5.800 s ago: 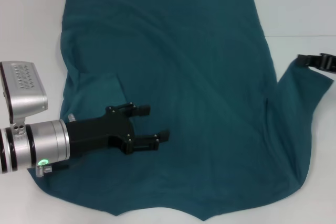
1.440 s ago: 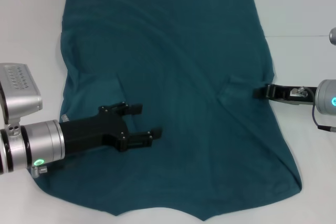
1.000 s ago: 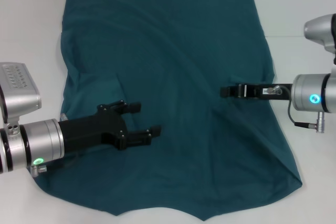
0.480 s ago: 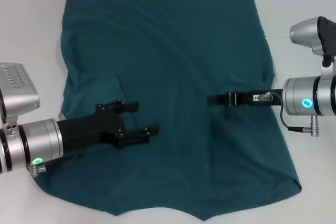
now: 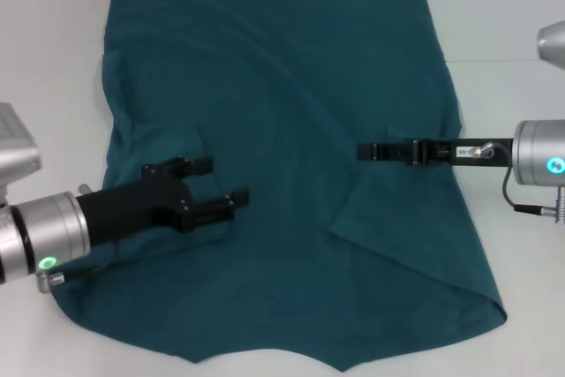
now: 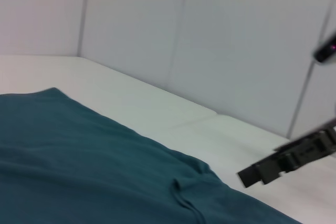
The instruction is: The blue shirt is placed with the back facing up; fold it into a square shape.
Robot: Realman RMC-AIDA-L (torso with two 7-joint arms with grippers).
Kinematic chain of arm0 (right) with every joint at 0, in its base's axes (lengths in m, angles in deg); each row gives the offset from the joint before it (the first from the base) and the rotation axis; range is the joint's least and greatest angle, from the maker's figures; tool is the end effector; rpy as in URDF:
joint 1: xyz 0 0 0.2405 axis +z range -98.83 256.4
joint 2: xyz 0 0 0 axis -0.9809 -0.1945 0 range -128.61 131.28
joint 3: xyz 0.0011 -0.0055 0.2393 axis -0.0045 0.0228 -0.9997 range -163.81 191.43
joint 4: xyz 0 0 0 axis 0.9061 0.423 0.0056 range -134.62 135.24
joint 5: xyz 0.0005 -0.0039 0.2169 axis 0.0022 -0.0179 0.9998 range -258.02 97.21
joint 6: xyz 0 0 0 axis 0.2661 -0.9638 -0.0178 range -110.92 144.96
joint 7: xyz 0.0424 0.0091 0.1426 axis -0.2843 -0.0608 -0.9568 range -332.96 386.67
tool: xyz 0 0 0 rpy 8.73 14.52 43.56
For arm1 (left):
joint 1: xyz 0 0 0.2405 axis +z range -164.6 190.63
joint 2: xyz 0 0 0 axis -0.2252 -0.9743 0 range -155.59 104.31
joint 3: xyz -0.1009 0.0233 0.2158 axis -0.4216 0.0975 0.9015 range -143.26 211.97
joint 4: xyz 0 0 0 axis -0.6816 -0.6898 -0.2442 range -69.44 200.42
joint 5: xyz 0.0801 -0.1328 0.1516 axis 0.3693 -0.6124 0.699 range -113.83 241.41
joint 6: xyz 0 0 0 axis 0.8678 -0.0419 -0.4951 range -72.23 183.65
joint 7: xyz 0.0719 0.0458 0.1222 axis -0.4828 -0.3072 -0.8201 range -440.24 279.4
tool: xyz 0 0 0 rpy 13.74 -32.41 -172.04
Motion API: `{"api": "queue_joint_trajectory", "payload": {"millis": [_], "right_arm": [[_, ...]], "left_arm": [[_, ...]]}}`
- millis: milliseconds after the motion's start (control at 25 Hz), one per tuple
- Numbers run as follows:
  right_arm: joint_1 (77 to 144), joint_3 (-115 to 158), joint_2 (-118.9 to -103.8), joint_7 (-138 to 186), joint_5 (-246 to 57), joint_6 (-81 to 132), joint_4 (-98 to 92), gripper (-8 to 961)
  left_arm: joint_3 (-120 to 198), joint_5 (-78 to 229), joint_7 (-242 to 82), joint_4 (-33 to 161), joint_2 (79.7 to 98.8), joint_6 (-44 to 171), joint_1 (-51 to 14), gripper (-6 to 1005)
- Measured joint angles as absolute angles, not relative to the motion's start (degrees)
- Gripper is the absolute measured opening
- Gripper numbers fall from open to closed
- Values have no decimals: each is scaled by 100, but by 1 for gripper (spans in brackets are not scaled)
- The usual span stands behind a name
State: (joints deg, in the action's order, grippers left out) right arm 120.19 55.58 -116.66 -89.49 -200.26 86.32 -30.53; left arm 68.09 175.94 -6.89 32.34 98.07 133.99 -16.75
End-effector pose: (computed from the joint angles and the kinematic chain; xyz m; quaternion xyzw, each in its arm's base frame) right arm 0.2335 0.3959 -0.0166 -0.8380 0.4853 0.2006 0.1481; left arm -0.2632 0.3370 -0.0246 -0.9021 -0.2595 -0.2689 0.2157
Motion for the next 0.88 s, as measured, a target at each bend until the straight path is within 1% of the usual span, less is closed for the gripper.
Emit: {"api": "queue_joint_trajectory", "payload": {"millis": [120, 360, 560, 880], "right_arm": [[11962, 5373, -11664, -8794, -19966, 8796, -3067, 525], [11835, 5350, -11661, -8415, -19712, 8981, -3045, 774], [11804, 5346, -11675, -8308, -19607, 8995, -3028, 924], [11807, 5328, -11693, -8340, -19597, 8950, -3039, 922]], "left_arm": [[6637, 17594, -473, 3209, 9785, 13439, -1620, 876], [6647, 17636, 231, 2911, 9780, 13465, -1376, 875], [6620, 17613, 769, 2462, 9822, 13505, -1031, 875], [6260, 17650, 1492, 1941, 9821, 13612, -572, 875]]}}
